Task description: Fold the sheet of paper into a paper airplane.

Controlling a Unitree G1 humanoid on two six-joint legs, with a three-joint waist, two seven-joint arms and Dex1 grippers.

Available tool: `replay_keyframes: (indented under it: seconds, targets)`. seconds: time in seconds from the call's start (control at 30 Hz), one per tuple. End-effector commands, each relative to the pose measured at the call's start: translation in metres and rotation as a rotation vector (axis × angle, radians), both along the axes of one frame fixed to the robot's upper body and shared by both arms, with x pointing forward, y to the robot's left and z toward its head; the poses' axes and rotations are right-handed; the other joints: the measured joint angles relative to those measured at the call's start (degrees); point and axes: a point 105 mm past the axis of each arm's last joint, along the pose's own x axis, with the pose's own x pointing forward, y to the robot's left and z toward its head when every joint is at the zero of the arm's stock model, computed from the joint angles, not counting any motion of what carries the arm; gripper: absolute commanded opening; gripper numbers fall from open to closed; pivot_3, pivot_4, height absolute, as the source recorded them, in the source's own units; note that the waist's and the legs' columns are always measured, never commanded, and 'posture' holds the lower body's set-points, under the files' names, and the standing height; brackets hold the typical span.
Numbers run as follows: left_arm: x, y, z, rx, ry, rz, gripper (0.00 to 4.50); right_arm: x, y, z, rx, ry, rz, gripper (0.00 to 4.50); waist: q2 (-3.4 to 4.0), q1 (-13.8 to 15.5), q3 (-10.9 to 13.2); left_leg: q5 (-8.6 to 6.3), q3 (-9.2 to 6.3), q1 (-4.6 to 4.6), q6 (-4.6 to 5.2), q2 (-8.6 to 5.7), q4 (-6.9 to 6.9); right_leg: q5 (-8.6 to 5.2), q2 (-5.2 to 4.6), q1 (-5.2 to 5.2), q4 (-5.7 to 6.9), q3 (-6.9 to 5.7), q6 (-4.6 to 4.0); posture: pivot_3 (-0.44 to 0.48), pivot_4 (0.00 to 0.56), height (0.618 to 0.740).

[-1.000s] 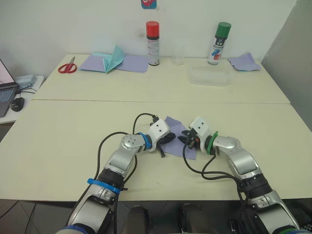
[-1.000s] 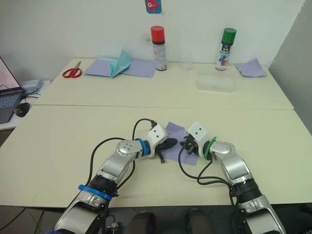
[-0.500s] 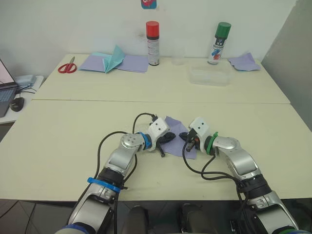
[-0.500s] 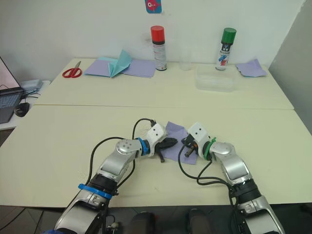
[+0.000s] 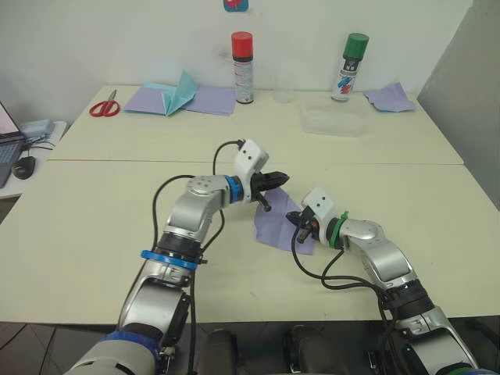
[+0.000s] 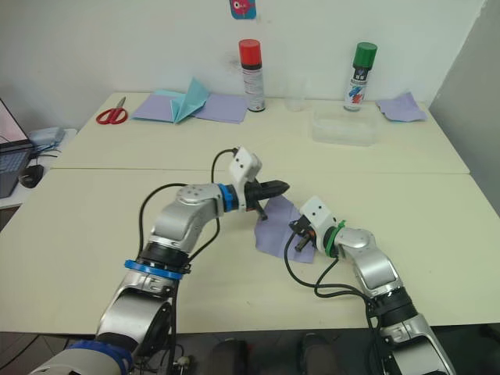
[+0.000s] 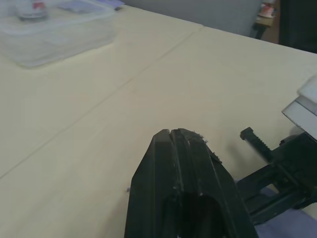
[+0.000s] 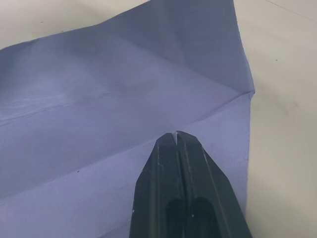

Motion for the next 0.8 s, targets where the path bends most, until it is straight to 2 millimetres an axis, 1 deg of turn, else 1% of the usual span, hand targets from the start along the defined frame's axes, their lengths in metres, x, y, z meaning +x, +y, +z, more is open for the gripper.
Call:
replay_keyframes:
  seconds: [0.03, 0.17, 0.3, 0.4, 0.57, 0.67, 0.73, 0.8]
  targets:
    - [0.007, -0.012, 0.014, 0.039, -0.076, 0.001, 0.00, 0.000, -0.003, -0.001, -0.009, -0.003, -0.019, 0.03, -0.01, 0.0, 0.0, 0.00, -0.02, -0.01, 0.00, 0.01, 0.00, 0.00, 0.01, 0.00, 0.01, -0.01, 0.00, 0.000, 0.150, 0.740]
    - [0.009, -0.018, -0.014, 0.148, -0.051, -0.008, 0.00, 0.001, -0.002, 0.000, -0.006, -0.004, -0.019, 0.03, -0.01, 0.0, 0.0, 0.00, 0.02, 0.01, 0.00, -0.01, 0.00, 0.00, 0.01, 0.01, 0.00, 0.03, 0.00, 0.000, 0.150, 0.740]
    - [0.010, -0.022, -0.040, 0.212, -0.020, -0.010, 0.00, 0.000, -0.001, -0.001, -0.005, -0.003, -0.018, 0.03, -0.02, 0.0, 0.0, 0.00, 0.02, 0.00, 0.00, -0.02, 0.00, 0.00, 0.00, 0.00, -0.01, 0.02, 0.00, 0.000, 0.150, 0.740]
    - [0.014, -0.022, -0.051, 0.241, -0.018, 0.001, 0.00, -0.002, 0.000, -0.001, -0.002, -0.001, -0.014, 0.03, -0.02, 0.0, 0.0, 0.00, 0.01, -0.01, 0.00, -0.02, 0.00, 0.00, 0.00, -0.02, 0.00, 0.01, 0.00, 0.000, 0.150, 0.740]
    - [0.015, -0.025, -0.061, 0.249, -0.008, 0.002, 0.00, -0.004, 0.002, -0.001, -0.001, -0.001, -0.011, 0.03, -0.03, 0.0, 0.0, 0.00, 0.01, -0.01, 0.00, -0.02, 0.00, 0.00, 0.01, -0.01, 0.00, 0.01, 0.00, 0.000, 0.150, 0.740]
    - [0.016, -0.022, -0.070, 0.287, 0.002, 0.020, 0.00, -0.004, 0.001, 0.000, 0.001, -0.004, -0.013, 0.03, -0.02, 0.0, 0.0, 0.00, 0.01, -0.01, 0.00, -0.04, 0.00, 0.00, 0.00, 0.00, 0.00, 0.02, 0.00, 0.000, 0.150, 0.740]
    - [0.015, -0.020, -0.076, 0.307, 0.014, 0.019, 0.00, -0.007, 0.001, 0.003, 0.015, 0.000, -0.005, 0.40, -0.02, 0.0, 0.0, 0.00, 0.00, -0.01, 0.00, -0.04, 0.00, 0.00, 0.00, 0.00, 0.00, 0.00, 0.00, 0.000, 0.150, 0.740]
    - [0.013, -0.020, -0.081, 0.315, 0.024, 0.014, 0.00, -0.009, 0.000, 0.006, 0.014, -0.010, -0.005, 0.91, -0.03, 0.0, 0.0, 0.00, 0.00, 0.00, 0.00, -0.04, 0.00, 0.00, 0.00, 0.00, 0.00, 0.00, 0.00, 0.000, 0.150, 0.740]
